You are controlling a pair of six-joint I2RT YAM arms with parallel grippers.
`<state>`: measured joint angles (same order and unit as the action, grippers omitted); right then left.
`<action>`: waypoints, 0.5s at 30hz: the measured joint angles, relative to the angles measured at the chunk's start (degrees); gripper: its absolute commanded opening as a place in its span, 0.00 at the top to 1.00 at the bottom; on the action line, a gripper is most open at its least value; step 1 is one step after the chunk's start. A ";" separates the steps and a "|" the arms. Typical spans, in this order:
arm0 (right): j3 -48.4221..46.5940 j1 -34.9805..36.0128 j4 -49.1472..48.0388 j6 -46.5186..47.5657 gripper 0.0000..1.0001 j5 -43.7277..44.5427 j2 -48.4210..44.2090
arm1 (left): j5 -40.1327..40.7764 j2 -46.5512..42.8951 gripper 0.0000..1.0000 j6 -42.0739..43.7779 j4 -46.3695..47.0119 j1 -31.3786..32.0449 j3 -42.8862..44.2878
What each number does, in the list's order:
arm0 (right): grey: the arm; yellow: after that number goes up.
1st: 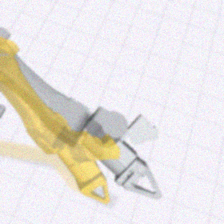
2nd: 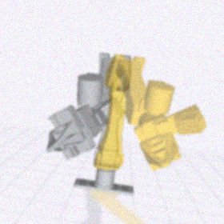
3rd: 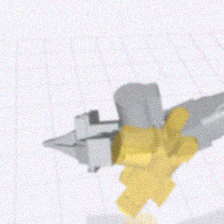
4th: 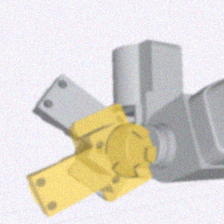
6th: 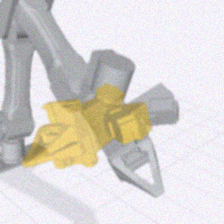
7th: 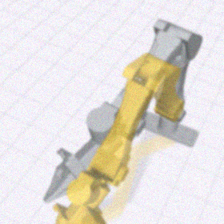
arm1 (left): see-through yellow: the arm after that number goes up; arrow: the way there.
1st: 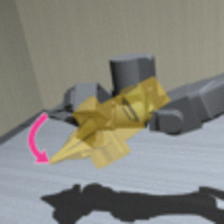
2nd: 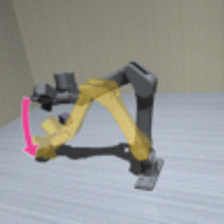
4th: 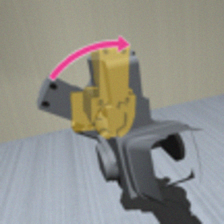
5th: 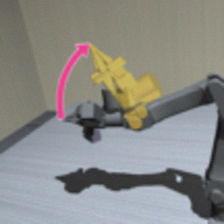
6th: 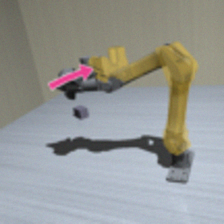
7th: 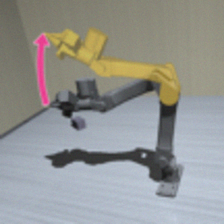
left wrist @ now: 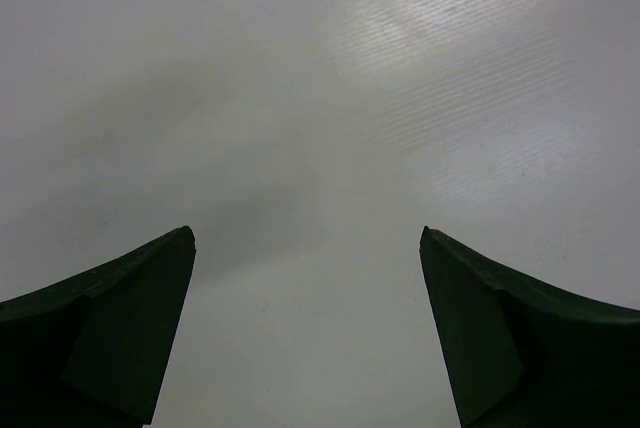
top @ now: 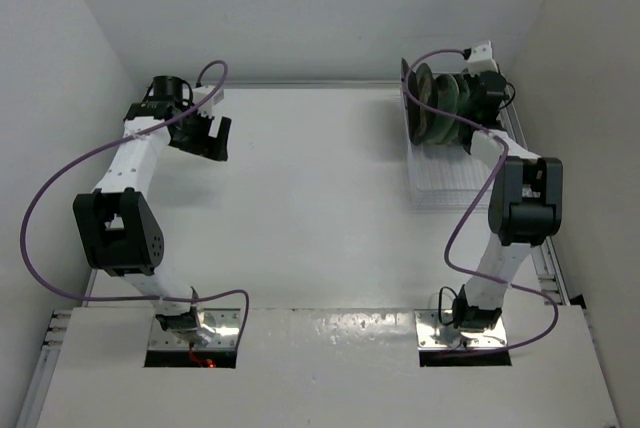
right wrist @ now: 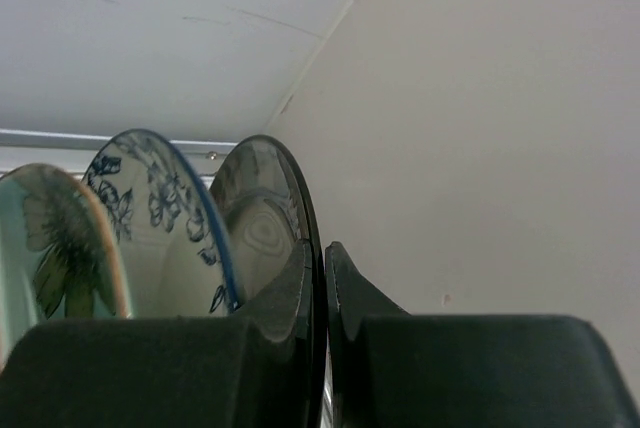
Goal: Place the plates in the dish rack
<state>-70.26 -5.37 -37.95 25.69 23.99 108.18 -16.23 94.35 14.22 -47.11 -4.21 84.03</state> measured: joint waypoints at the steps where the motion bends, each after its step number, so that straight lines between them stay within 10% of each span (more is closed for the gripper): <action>1: -0.35 -0.33 -0.42 -0.44 0.95 -0.04 0.44 | 0.02 0.00 0.00 0.04 0.00 0.00 0.00; 5: -2.78 -0.87 -0.55 -1.49 0.91 -0.13 2.36 | 0.02 0.02 0.00 0.11 0.00 0.00 0.00; 9: -6.78 -1.01 -0.70 -2.16 0.55 1.01 4.70 | 0.02 0.20 0.00 0.11 0.00 0.00 0.00; 15: -10.14 -1.68 -2.99 -2.91 0.47 2.45 5.73 | 0.07 0.39 0.00 0.11 0.00 0.00 0.00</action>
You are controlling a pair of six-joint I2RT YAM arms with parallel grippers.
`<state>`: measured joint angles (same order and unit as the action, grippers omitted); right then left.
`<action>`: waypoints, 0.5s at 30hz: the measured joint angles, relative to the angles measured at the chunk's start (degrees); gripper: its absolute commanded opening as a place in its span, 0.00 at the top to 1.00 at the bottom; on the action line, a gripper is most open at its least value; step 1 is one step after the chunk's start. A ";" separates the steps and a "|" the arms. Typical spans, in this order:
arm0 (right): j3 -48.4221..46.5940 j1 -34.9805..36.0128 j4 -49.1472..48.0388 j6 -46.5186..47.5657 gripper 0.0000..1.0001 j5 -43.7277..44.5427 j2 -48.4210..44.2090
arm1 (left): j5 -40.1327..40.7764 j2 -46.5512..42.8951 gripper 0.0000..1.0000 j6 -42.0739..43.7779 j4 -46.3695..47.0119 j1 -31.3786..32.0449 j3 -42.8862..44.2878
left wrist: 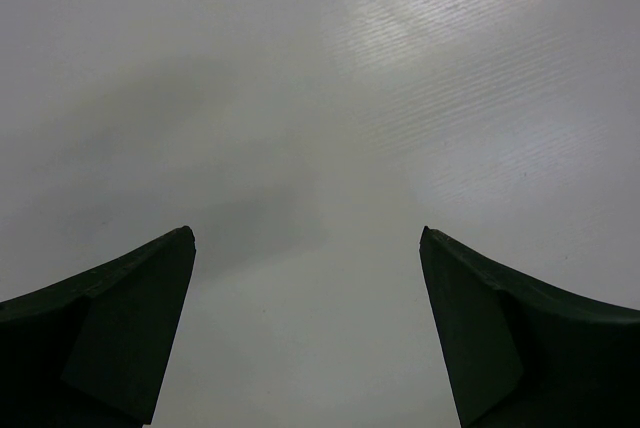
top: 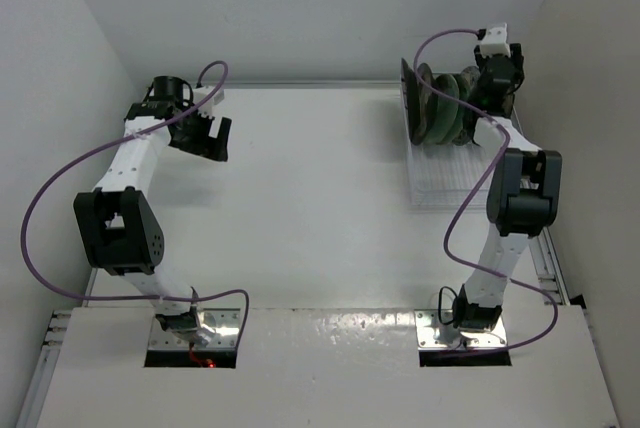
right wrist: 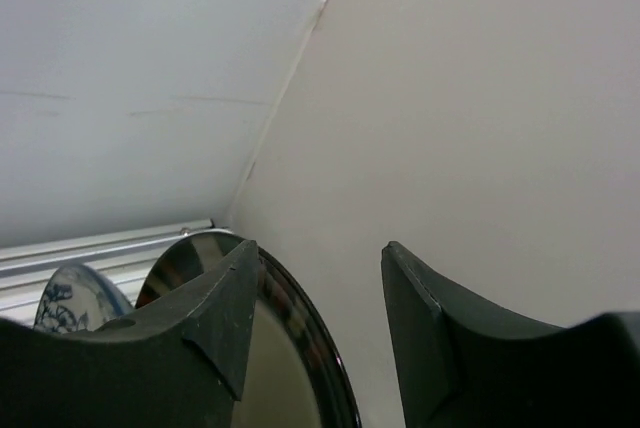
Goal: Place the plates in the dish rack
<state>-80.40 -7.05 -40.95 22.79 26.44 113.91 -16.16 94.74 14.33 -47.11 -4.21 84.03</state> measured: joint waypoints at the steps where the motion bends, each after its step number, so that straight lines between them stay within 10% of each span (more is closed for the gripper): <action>1: -0.20 -0.02 -0.15 -0.07 0.46 0.02 0.00 | 0.02 -0.02 0.00 0.00 0.00 0.00 0.00; 15: 1.75 4.74 8.00 -1.68 0.01 3.15 -9.81 | 0.24 0.00 0.00 0.00 0.00 0.00 0.00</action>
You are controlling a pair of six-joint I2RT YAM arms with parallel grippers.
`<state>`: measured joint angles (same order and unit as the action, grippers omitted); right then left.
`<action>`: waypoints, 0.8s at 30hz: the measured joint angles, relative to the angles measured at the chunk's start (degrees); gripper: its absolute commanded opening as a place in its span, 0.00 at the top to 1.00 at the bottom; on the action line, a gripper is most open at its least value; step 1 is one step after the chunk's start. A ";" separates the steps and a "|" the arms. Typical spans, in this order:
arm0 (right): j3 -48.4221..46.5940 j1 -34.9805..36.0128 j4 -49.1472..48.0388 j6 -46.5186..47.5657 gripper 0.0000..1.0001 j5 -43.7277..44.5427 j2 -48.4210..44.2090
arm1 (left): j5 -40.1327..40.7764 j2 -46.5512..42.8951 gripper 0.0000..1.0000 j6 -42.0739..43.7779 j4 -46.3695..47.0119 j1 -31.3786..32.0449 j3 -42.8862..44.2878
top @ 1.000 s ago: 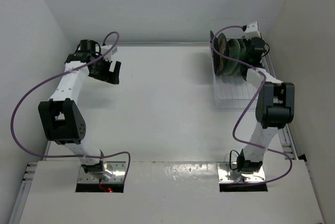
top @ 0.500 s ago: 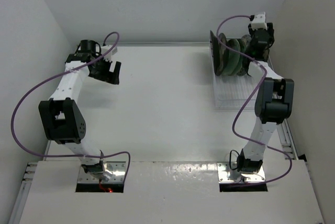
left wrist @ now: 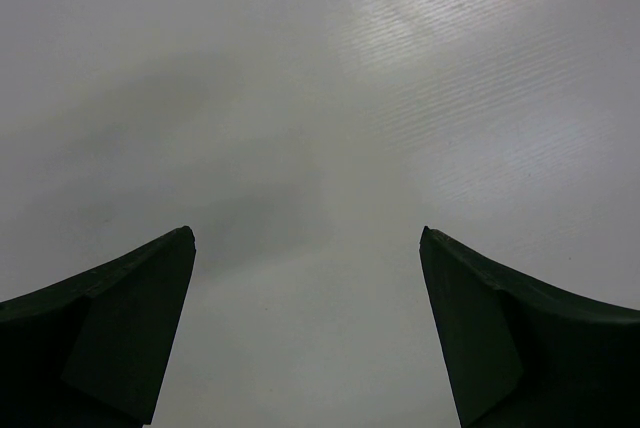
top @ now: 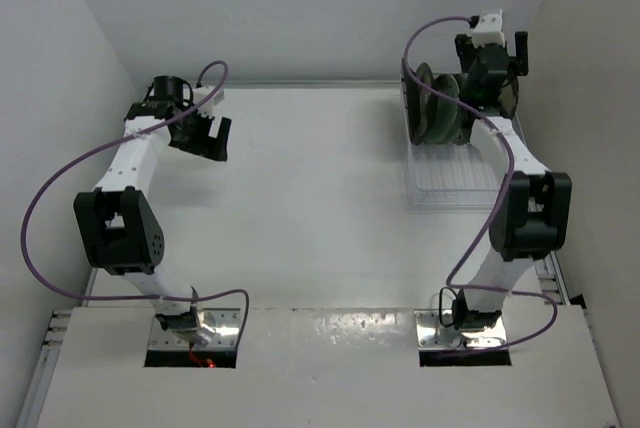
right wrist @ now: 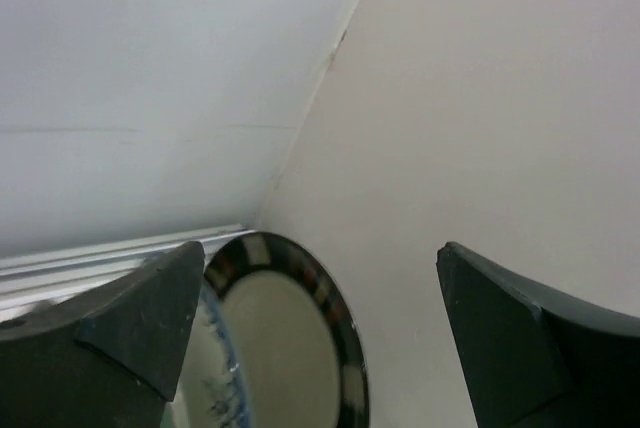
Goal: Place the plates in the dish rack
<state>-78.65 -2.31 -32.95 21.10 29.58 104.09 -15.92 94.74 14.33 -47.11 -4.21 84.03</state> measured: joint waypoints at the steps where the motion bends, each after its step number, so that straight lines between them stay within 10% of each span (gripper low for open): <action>1: 0.00 0.83 2.14 -0.98 0.01 0.79 -2.25 | 0.20 0.00 0.00 0.00 0.02 0.00 0.00; 13: 28.87 -5.70 22.75 -32.52 0.01 -16.65 -48.98 | 2.86 -0.22 0.00 0.59 0.02 0.48 -0.02; 24: 39.58 -5.70 62.47 -54.36 0.01 -24.48 -58.36 | 8.57 -8.96 0.00 3.23 0.61 7.32 -18.10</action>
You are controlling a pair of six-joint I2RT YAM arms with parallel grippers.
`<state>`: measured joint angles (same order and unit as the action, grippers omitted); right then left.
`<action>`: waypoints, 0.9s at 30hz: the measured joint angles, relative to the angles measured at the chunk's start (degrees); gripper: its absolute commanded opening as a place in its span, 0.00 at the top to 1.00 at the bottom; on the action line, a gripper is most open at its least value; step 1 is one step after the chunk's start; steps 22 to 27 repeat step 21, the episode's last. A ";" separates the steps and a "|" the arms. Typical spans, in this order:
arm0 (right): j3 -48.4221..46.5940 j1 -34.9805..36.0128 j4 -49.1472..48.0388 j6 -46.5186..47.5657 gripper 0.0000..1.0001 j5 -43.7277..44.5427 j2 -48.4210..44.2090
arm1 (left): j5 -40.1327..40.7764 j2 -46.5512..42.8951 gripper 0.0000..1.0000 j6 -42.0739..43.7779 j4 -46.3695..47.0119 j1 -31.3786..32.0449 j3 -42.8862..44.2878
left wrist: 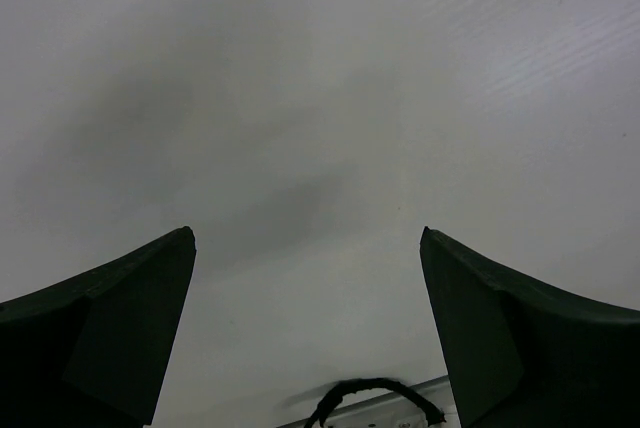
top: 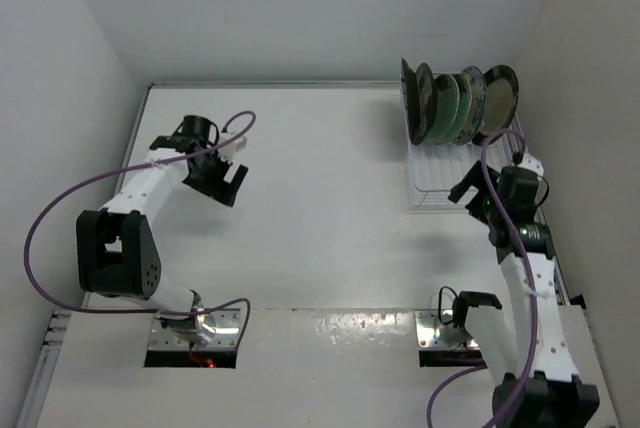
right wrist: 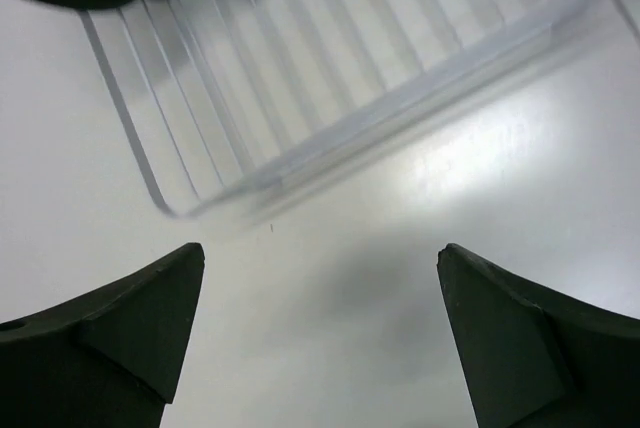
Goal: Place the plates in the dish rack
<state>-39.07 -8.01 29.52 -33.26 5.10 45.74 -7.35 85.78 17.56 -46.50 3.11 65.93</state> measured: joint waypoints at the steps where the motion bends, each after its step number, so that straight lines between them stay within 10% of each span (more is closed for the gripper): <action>1: 1.07 0.00 2.89 -1.09 0.01 -0.37 -2.86 | 0.15 -0.07 0.00 0.07 -0.33 0.09 -1.77; 9: 10.38 0.00 16.74 -7.34 0.01 -3.43 -18.32 | 1.07 -2.58 0.00 0.17 -0.87 0.07 -9.09; 27: 9.40 0.00 25.86 -12.15 0.01 -4.20 -16.68 | 0.98 -5.25 0.00 -0.02 -0.11 0.07 -9.09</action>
